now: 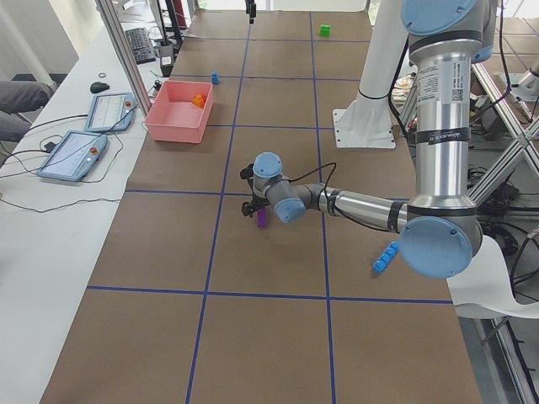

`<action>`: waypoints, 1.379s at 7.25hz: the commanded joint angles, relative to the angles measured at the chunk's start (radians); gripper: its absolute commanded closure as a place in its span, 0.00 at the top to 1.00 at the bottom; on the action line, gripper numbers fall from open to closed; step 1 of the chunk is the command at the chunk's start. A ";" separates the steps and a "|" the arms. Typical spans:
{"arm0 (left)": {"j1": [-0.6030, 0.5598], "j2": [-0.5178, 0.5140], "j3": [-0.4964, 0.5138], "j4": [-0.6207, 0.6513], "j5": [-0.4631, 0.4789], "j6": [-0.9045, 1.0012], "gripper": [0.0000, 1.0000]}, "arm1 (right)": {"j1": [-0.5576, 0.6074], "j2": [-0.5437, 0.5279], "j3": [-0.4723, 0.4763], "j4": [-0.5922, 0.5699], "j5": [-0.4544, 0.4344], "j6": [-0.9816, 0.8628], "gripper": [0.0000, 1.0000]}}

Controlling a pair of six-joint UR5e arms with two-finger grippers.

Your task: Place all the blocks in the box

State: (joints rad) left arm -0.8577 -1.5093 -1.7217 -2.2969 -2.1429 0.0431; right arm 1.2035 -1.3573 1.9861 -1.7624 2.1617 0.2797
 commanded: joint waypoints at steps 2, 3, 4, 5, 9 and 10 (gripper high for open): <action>0.039 -0.052 0.048 -0.001 0.023 0.006 1.00 | 0.011 -0.013 0.016 -0.002 0.001 -0.008 0.99; 0.039 -0.052 0.048 -0.001 0.023 0.011 0.99 | 0.013 -0.013 0.017 -0.002 0.001 -0.008 0.99; 0.039 -0.055 0.048 -0.001 0.023 0.011 0.81 | 0.013 -0.013 0.017 -0.002 0.001 -0.008 0.99; 0.039 -0.057 0.054 -0.001 0.023 0.012 0.52 | 0.013 -0.013 0.017 -0.002 0.001 -0.007 0.99; 0.037 -0.066 0.042 -0.001 0.011 0.006 0.00 | 0.013 -0.008 0.013 -0.002 0.000 -0.008 0.99; 0.035 -0.068 0.012 -0.003 0.009 -0.023 0.00 | 0.013 -0.008 0.013 -0.002 -0.002 -0.007 0.99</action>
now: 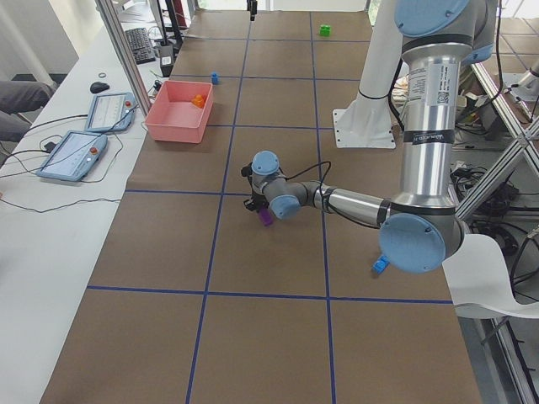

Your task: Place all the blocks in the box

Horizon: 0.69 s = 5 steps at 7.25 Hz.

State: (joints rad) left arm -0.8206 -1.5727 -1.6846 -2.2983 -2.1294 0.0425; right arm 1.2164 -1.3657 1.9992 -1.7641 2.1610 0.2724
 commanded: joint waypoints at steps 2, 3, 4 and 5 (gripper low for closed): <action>-0.005 -0.006 -0.123 -0.003 0.003 -0.323 0.00 | 0.003 -0.004 0.004 0.000 -0.001 0.001 0.99; -0.003 -0.041 -0.173 -0.001 0.005 -0.568 0.00 | 0.003 -0.004 0.004 0.000 -0.001 0.001 0.99; -0.003 -0.128 -0.173 0.008 0.008 -0.798 0.00 | 0.005 -0.004 0.004 0.000 -0.001 0.001 0.99; -0.002 -0.221 -0.150 0.025 0.009 -0.945 0.00 | 0.003 -0.004 0.003 0.000 -0.001 0.001 0.99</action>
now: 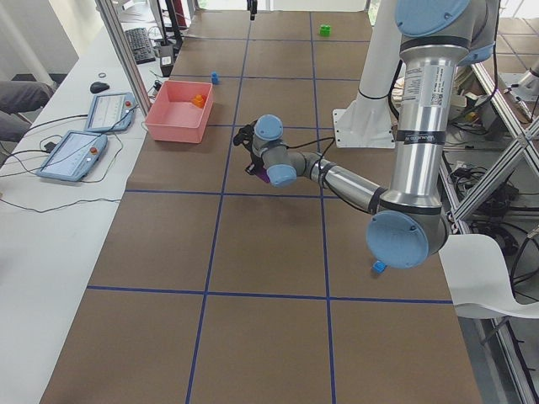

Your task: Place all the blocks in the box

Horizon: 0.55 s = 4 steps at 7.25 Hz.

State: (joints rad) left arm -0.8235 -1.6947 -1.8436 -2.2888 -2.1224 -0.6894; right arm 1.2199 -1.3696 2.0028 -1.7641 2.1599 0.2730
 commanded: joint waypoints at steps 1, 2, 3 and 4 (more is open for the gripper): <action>0.001 -0.200 0.045 0.041 0.002 -0.295 0.00 | 0.000 0.000 -0.001 0.000 0.000 0.003 0.99; 0.001 -0.320 0.106 0.095 0.007 -0.355 0.00 | 0.000 0.000 -0.002 0.000 0.000 0.003 0.99; 0.001 -0.424 0.172 0.177 0.080 -0.363 0.00 | 0.000 0.000 -0.004 0.002 0.000 0.003 0.99; 0.001 -0.510 0.266 0.214 0.128 -0.361 0.00 | 0.000 0.000 -0.002 0.002 -0.005 0.003 0.99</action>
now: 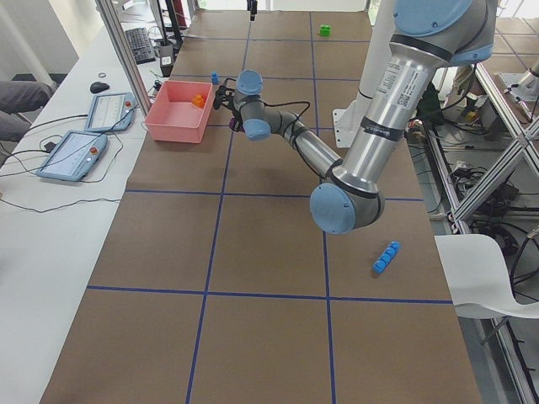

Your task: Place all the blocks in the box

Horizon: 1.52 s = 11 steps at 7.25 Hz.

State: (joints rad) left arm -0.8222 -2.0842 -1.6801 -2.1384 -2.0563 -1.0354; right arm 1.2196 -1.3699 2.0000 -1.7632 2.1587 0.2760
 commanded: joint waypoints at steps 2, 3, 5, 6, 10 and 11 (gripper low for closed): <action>-0.017 -0.299 0.301 0.069 0.115 -0.018 0.00 | 0.000 -0.001 0.002 0.001 -0.007 0.000 0.99; -0.029 -0.398 0.412 0.071 0.160 -0.026 0.00 | 0.000 -0.002 0.003 0.001 -0.007 0.002 0.99; -0.078 -0.548 0.639 0.066 0.166 -0.020 0.00 | 0.000 -0.006 0.003 0.001 -0.008 0.002 0.99; -0.081 -0.612 0.722 0.069 0.169 -0.023 0.00 | -0.002 -0.009 0.005 0.002 -0.008 0.003 0.99; -0.066 -0.706 0.907 0.091 0.289 -0.026 0.00 | -0.002 -0.011 0.005 0.002 -0.004 0.008 0.99; -0.046 -0.706 0.913 0.087 0.300 -0.026 0.12 | -0.002 -0.011 0.003 0.004 -0.002 0.009 0.99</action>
State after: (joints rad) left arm -0.8866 -2.7870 -0.7854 -2.0485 -1.7767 -1.0615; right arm 1.2180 -1.3805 2.0044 -1.7607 2.1546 0.2840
